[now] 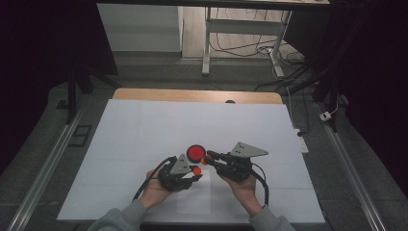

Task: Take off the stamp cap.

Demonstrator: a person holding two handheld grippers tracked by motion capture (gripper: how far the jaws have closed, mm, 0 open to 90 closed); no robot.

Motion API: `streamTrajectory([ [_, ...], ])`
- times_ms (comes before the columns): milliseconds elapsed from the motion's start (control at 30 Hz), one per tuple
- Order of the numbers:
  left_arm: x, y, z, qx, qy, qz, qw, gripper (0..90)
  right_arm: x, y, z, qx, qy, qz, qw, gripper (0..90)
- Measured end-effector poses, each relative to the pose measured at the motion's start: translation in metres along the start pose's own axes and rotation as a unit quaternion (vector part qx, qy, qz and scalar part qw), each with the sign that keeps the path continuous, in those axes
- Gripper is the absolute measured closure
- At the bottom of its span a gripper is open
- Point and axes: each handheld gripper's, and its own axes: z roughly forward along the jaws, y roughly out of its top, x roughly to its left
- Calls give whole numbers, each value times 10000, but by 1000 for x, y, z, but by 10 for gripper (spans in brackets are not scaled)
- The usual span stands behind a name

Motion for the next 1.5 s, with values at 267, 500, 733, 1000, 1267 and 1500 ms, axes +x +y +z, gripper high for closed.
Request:
streamTrajectory([
  [267, 6, -2, -4, -65, 23, -97, 9999, 655, -1, -1, 1, 3, 5, -7, 10000, 725],
  [500, 8, -3, -6, -97, 35, -154, 9998, 654, 0, -1, 0, -3, -2, -19, 10000, 726],
  [733, 15, -8, -14, -140, 100, -278, 9995, 654, 0, -1, 0, 1, -21, -43, 10000, 725],
  [1000, 23, -21, -30, -177, 236, -471, 9985, 654, -1, 0, -1, 3, -31, -48, 10000, 726],
  [1267, 29, -33, -48, -304, 364, -639, 9968, 654, -2, 0, -1, 14, -82, -72, 9999, 725],
  [1500, 32, -40, -56, -322, 448, -711, 9959, 654, -3, 0, -2, 18, -123, -99, 9999, 725],
])
